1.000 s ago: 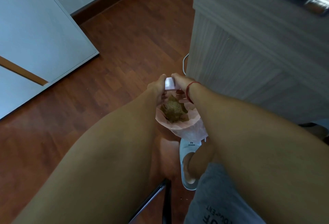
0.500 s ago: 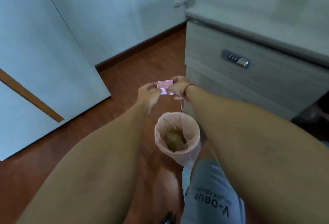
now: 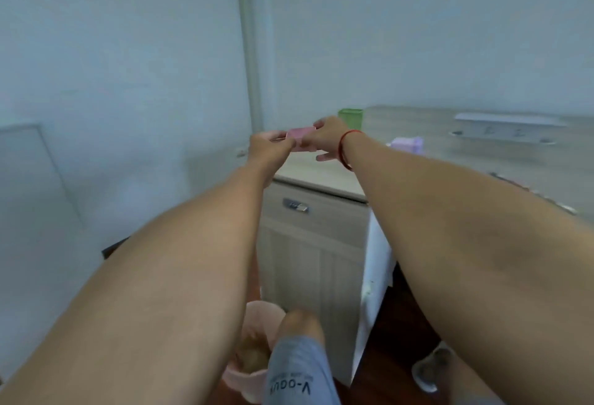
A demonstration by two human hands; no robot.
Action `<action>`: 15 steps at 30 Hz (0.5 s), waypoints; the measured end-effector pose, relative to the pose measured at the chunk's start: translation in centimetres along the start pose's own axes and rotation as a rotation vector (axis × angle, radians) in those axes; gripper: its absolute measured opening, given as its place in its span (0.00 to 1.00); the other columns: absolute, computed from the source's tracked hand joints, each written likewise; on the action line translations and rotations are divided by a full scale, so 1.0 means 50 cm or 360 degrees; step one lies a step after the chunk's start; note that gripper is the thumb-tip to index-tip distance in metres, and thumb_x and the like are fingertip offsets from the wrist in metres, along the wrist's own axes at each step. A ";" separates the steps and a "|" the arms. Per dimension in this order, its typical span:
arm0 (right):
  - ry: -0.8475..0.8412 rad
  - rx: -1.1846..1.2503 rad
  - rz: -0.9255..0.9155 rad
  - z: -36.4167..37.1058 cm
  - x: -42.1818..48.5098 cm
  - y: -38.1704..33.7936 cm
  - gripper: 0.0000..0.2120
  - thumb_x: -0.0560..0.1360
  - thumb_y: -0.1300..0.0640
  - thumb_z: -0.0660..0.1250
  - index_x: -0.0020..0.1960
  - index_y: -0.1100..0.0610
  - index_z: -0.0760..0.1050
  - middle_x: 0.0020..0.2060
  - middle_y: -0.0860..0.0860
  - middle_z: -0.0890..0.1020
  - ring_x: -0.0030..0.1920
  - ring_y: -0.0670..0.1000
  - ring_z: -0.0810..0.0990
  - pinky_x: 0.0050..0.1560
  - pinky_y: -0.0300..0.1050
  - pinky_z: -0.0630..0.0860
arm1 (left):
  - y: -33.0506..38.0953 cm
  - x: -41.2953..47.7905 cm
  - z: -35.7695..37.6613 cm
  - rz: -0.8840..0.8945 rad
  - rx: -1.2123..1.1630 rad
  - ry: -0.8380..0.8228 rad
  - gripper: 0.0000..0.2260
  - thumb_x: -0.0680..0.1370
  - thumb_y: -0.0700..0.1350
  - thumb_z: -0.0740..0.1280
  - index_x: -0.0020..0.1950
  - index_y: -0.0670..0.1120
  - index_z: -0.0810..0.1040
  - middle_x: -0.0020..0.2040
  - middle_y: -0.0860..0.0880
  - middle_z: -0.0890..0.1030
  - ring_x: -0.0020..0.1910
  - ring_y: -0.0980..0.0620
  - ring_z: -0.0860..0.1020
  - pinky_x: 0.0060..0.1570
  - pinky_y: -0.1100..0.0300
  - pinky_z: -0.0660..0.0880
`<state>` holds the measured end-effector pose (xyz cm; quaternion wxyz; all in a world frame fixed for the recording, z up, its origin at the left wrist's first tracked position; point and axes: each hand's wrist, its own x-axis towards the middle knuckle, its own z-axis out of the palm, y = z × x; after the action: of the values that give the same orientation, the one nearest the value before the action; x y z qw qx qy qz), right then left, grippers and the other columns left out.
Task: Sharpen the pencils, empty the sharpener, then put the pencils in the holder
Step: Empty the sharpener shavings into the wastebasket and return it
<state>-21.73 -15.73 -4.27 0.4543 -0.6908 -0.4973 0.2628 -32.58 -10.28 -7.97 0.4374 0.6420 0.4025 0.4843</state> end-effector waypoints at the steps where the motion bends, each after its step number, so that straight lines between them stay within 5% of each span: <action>1: 0.0055 -0.0008 -0.0001 -0.035 -0.012 0.006 0.29 0.72 0.59 0.69 0.71 0.62 0.65 0.54 0.52 0.72 0.57 0.51 0.75 0.62 0.50 0.77 | 0.015 -0.005 0.032 0.0026 -0.0001 -0.0045 0.11 0.73 0.39 0.68 0.55 0.43 0.81 0.46 0.49 0.80 0.47 0.53 0.76 0.47 0.60 0.72; 5: 0.0238 -0.0042 0.0114 -0.160 -0.045 0.071 0.16 0.72 0.60 0.71 0.58 0.60 0.73 0.49 0.55 0.74 0.48 0.52 0.75 0.54 0.47 0.78 | 0.039 -0.028 0.166 0.0037 0.0019 -0.0251 0.14 0.70 0.41 0.70 0.56 0.41 0.82 0.49 0.44 0.83 0.44 0.54 0.77 0.44 0.62 0.71; 11: 0.0469 -0.0018 0.0304 -0.302 -0.081 0.207 0.18 0.72 0.65 0.70 0.60 0.66 0.73 0.47 0.58 0.74 0.47 0.53 0.75 0.44 0.45 0.77 | 0.029 -0.075 0.352 0.0054 -0.0009 -0.0558 0.11 0.72 0.38 0.70 0.54 0.39 0.82 0.39 0.48 0.80 0.37 0.57 0.77 0.34 0.67 0.72; 13: 0.0540 -0.0066 0.0381 -0.336 -0.080 0.247 0.19 0.71 0.64 0.70 0.61 0.67 0.73 0.47 0.57 0.74 0.45 0.53 0.76 0.45 0.46 0.79 | 0.018 -0.075 0.391 0.0080 -0.0036 -0.0469 0.05 0.72 0.42 0.69 0.42 0.42 0.84 0.28 0.55 0.78 0.26 0.63 0.73 0.28 0.68 0.70; 15: 0.0588 -0.0162 0.0486 -0.362 -0.073 0.278 0.16 0.70 0.62 0.71 0.57 0.64 0.74 0.47 0.57 0.76 0.41 0.53 0.78 0.49 0.48 0.80 | 0.010 -0.066 0.418 0.0115 -0.0026 -0.0252 0.08 0.72 0.49 0.69 0.36 0.46 0.82 0.30 0.54 0.81 0.31 0.58 0.79 0.34 0.64 0.74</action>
<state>-2.06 -27.04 -8.83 0.4569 -0.8164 -0.3082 0.1722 -12.88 -17.12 -11.49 0.4554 0.6888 0.3392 0.4507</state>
